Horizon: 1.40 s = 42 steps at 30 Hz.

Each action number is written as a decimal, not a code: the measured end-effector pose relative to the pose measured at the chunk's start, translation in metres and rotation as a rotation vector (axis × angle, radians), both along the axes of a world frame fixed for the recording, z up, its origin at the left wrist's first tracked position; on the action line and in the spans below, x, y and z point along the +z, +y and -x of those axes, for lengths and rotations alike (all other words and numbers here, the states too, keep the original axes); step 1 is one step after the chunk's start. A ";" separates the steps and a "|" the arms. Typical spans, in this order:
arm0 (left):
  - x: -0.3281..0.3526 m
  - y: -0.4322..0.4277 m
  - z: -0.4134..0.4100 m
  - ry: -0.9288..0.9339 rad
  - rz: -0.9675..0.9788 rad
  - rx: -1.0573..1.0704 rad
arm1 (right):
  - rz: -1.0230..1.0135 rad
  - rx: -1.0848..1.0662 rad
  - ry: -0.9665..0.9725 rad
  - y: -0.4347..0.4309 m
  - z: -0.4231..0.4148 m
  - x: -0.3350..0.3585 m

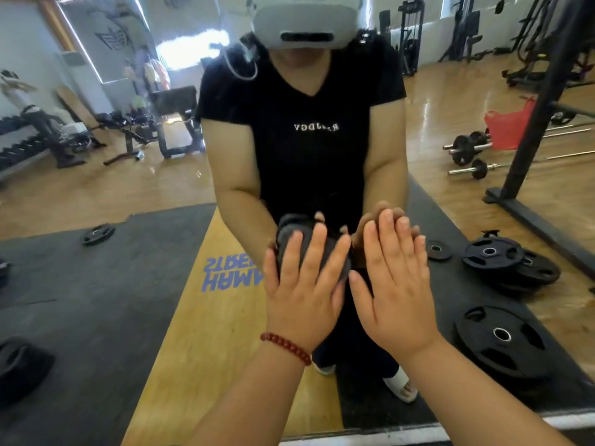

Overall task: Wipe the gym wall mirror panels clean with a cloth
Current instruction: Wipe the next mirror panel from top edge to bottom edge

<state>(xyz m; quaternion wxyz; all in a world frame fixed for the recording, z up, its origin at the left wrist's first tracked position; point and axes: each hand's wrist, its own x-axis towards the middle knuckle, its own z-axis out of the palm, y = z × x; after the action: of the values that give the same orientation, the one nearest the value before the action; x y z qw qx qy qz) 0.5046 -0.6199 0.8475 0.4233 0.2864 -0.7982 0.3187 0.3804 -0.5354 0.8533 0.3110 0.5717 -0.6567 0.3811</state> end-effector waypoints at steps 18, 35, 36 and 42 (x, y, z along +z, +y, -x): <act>-0.054 0.011 -0.011 0.024 -0.124 -0.015 | -0.096 0.006 0.084 0.012 -0.002 -0.027; -0.089 0.010 -0.011 -0.011 -0.123 -0.036 | -0.078 -0.007 0.119 0.005 0.001 -0.047; -0.082 0.011 -0.010 0.008 -0.134 -0.045 | -0.081 0.000 0.124 0.006 0.001 -0.049; -0.051 0.014 -0.012 0.092 -0.234 -0.148 | -0.071 0.145 0.126 0.008 -0.014 -0.068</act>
<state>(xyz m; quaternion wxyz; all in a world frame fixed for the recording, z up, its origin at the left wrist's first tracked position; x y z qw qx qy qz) 0.5165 -0.6062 0.7962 0.4453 0.2886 -0.8287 0.1778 0.3944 -0.5269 0.7852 0.3027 0.6512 -0.6059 0.3423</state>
